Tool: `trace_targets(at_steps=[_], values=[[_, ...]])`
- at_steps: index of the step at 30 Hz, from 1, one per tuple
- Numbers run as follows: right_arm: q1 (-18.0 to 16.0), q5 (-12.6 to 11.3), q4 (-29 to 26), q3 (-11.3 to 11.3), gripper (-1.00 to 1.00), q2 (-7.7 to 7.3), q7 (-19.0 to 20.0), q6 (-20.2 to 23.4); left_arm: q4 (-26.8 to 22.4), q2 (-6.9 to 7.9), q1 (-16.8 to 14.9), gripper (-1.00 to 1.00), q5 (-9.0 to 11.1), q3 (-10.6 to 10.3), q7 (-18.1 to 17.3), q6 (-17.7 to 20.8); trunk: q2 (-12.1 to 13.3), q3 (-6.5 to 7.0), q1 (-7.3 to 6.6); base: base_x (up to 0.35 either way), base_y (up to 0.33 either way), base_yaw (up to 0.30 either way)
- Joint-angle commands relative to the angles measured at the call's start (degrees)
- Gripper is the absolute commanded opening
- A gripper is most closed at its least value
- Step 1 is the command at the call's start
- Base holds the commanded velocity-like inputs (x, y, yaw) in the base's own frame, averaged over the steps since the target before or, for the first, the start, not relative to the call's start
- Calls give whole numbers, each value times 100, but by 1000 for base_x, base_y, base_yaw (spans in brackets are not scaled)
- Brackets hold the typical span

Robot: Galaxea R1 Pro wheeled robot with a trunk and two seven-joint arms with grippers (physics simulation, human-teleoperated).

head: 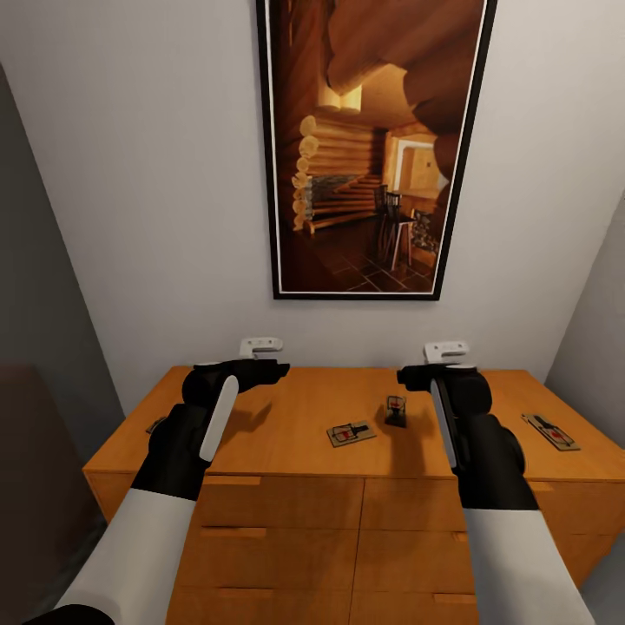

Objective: Take the four mousetraps from the cabinet in the bathroom and place them on the bathroom floor. Make sure all four end up on the same floor surface, and ensure that at least two of them are either under or directly next to the same bathroom sink.

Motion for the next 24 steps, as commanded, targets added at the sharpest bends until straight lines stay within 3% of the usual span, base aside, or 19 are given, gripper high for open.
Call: trace_targets(at_steps=[1, 10, 18, 24], values=[[-5, 9, 45, -47, 100, 40, -1, 22, -5, 0, -4, 100, 50, -1, 38, 24, -4, -7, 0, 0, 0, 0], [-5, 11, 373, -257, 100, 346, -33, 22, -5, -1, -4, 100, 50, -2, 38, 23, -4, -7, 0, 0, 0, 0], [-5, 20, 435, -290, 100, 508, -58, 22, -5, -1, -4, 100, 50, -2, 36, 23, -4, -7, 0, 0, 0, 0], [-5, 26, 468, -295, 100, 514, -69, 22, -5, -1, -4, 100, 50, -1, 34, 23, -4, -7, 0, 0, 0, 0]])
